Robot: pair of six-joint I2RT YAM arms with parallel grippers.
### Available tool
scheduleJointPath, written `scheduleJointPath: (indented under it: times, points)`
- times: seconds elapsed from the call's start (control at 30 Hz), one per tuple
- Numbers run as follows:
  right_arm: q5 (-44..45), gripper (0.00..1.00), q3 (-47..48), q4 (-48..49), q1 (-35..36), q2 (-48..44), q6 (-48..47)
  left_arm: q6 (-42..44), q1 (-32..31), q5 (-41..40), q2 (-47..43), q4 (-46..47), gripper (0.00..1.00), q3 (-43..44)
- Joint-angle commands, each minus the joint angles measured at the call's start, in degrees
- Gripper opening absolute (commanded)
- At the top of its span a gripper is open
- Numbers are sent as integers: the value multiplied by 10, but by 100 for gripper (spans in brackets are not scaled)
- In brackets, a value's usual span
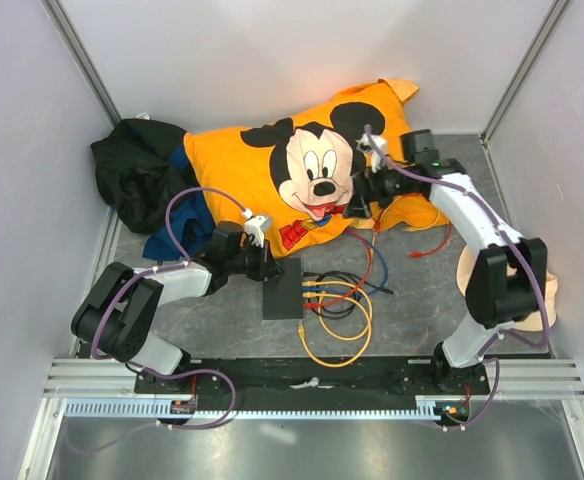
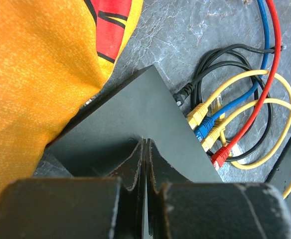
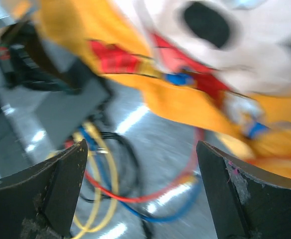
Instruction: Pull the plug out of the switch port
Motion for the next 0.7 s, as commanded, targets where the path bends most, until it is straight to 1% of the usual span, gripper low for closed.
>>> scheduleJointPath:
  times: [0.0,0.1,0.27,0.47,0.67]
  points:
    - [-134,98,-9,-6,47,61,28,36,-4,-25,19,-61,2,-12]
    - [-158,98,9,-33,77,108,7,37,-6,-22,20,-60,2,-13]
    - [-167,93,36,-43,118,181,-6,36,-5,-23,18,-59,2,-14]
    - [-173,80,50,-52,147,259,-20,34,-5,-25,21,-60,2,-13]
    - [-166,73,77,-60,164,331,-34,35,-6,-25,23,-63,2,-11]
